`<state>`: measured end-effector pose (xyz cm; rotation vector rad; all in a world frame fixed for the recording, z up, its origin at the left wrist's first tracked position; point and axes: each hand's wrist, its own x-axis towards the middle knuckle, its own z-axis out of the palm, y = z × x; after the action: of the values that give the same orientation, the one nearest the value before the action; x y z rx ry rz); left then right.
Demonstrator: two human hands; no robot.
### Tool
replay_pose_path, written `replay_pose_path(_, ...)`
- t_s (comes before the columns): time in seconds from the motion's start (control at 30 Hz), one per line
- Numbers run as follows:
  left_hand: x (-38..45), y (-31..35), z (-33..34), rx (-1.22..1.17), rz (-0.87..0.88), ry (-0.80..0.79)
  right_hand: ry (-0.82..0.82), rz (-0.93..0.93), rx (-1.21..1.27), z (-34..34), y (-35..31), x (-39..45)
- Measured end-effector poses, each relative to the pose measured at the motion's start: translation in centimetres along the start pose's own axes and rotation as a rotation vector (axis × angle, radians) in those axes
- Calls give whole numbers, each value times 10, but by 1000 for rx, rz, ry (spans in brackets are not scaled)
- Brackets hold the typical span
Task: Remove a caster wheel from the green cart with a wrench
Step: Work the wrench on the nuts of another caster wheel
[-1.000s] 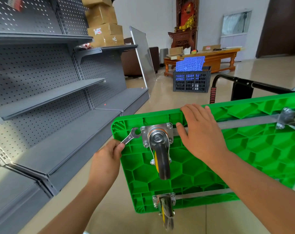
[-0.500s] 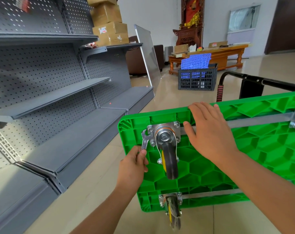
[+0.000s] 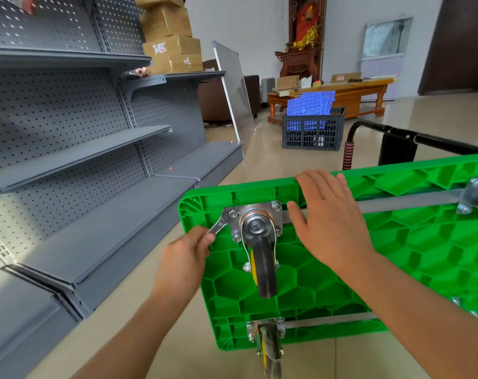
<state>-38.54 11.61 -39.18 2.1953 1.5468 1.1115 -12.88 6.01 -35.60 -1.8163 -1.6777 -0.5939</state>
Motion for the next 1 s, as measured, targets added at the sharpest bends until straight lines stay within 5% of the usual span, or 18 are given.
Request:
replay_pose_path(0.13,19,8,-39,428,209,72,0,1,-7,1,-1,-1)
replay_pose_path(0.27,19,14,-44,559,406,162,-5,2,-11,0,-2,-1)
replay_pose_path(0.53,-8,-12,-14,-33,-52,91,8,-3,-17,-2,-2,-1)
replay_pose_path(1.0,-21,8,16,-269,-148,-20,34,-8,-34,1,-1,-1)
